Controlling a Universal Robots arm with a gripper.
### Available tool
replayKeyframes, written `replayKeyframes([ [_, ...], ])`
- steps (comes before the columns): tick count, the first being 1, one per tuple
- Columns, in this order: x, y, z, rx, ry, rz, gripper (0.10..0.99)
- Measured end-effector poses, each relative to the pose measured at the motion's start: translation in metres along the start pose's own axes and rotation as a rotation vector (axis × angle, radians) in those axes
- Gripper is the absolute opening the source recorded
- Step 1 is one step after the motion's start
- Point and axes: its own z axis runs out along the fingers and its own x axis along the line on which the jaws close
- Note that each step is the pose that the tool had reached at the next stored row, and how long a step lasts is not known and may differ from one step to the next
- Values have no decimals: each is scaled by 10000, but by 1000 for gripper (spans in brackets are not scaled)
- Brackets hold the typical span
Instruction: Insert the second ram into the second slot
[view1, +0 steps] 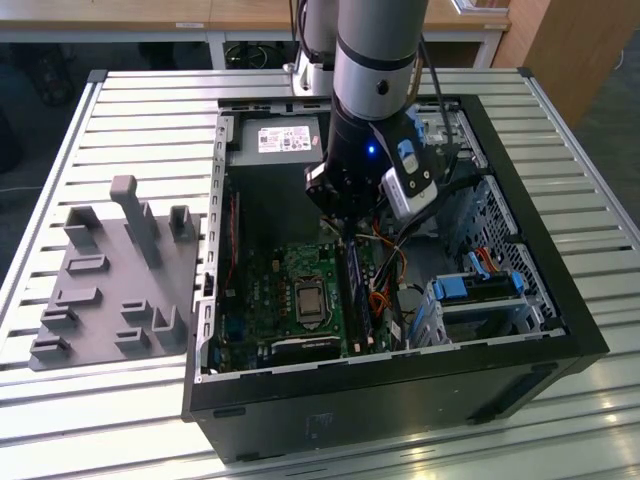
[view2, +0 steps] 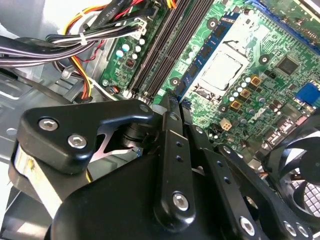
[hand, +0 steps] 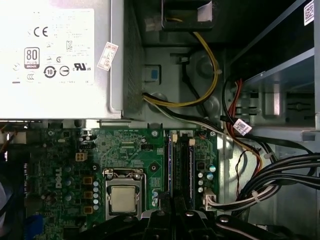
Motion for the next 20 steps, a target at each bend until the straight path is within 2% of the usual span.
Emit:
replayKeyframes([
  [10, -2, -66, 72, 48, -1, 20, 137],
  [20, -33, -83, 150, 50, 64, 60, 137],
])
